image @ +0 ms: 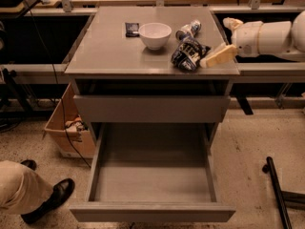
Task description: Pick blue chip bag from middle drawer and place on counter
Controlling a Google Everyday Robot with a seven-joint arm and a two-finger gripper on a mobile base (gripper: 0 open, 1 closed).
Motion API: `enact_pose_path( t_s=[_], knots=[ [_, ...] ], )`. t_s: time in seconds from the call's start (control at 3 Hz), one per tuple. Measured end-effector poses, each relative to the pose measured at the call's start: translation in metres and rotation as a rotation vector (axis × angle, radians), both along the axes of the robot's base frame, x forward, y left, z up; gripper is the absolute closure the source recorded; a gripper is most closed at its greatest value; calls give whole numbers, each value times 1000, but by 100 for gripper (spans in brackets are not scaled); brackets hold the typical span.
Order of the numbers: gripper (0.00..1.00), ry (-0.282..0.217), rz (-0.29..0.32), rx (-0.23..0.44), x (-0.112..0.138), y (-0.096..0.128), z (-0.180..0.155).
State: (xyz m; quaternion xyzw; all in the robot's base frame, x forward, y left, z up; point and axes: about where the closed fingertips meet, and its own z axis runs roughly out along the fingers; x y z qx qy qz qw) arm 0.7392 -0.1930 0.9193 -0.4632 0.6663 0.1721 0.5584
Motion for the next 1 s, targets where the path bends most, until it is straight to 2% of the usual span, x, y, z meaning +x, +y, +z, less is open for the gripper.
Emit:
enact_pose_path(
  t_s=[0.33,0.67,1.0],
  knots=[
    [0,-22,8,37,-37,-34,11],
    [0,-46,-22,64,-92,-74,9],
    [0,-44,-53,66,-109,-97,5]
  ],
)
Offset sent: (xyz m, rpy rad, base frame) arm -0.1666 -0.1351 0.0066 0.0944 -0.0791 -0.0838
